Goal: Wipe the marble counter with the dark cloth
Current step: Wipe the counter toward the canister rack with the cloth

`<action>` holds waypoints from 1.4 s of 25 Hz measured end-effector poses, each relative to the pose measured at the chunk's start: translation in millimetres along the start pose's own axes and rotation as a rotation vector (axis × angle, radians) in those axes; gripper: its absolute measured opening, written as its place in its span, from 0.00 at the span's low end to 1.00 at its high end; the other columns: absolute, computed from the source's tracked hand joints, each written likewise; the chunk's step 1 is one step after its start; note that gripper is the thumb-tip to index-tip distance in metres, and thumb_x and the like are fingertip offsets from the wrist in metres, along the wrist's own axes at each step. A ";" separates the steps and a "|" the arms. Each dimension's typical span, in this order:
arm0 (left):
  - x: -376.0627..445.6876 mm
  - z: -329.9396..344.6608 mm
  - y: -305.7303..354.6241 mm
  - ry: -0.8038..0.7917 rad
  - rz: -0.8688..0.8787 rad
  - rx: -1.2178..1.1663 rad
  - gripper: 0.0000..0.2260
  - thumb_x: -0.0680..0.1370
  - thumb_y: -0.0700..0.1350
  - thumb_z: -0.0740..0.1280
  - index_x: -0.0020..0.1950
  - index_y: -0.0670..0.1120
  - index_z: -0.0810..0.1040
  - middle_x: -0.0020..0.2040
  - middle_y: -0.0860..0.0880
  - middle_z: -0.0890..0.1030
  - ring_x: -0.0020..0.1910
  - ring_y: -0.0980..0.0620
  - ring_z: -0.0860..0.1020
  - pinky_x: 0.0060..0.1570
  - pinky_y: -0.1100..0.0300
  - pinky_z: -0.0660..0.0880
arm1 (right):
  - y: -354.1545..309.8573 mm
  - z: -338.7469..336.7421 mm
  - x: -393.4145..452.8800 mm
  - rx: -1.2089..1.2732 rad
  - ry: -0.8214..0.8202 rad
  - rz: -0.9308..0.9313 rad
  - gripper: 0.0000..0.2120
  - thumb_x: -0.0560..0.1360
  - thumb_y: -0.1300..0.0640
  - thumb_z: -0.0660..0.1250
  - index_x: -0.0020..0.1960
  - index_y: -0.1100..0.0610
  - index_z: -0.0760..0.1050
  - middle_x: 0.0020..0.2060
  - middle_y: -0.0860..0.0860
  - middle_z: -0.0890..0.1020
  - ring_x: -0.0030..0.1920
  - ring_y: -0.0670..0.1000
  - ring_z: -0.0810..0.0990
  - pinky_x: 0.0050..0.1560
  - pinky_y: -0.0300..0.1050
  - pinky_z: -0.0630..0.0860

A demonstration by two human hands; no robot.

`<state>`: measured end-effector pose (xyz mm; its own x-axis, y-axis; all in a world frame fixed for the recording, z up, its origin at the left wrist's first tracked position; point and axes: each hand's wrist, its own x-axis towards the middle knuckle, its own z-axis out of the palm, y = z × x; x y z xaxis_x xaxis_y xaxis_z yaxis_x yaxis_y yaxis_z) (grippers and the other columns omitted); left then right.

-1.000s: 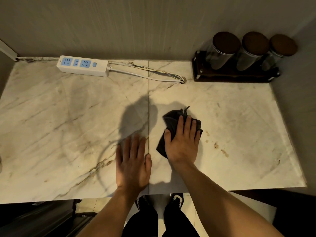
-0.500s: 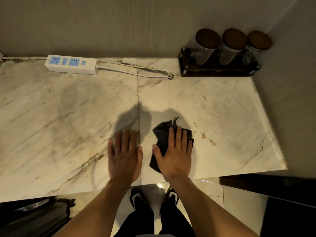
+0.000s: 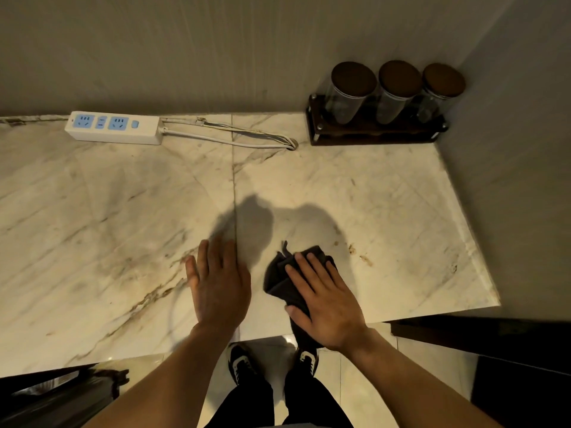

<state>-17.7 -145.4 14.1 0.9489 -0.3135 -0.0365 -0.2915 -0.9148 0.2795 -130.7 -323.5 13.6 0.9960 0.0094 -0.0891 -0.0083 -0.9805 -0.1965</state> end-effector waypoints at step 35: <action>23.6 23.3 42.2 0.018 -0.011 0.032 0.25 0.77 0.54 0.56 0.70 0.42 0.70 0.72 0.39 0.69 0.74 0.39 0.60 0.71 0.36 0.55 | 75.5 -26.9 134.4 -0.027 -0.062 0.011 0.30 0.79 0.42 0.48 0.78 0.51 0.50 0.78 0.51 0.51 0.77 0.52 0.45 0.76 0.53 0.44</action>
<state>-10.5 -197.4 2.7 0.9540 -0.2991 -0.0215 -0.2847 -0.9260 0.2480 4.9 -401.5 13.1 0.9884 0.0101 -0.1515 -0.0158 -0.9856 -0.1685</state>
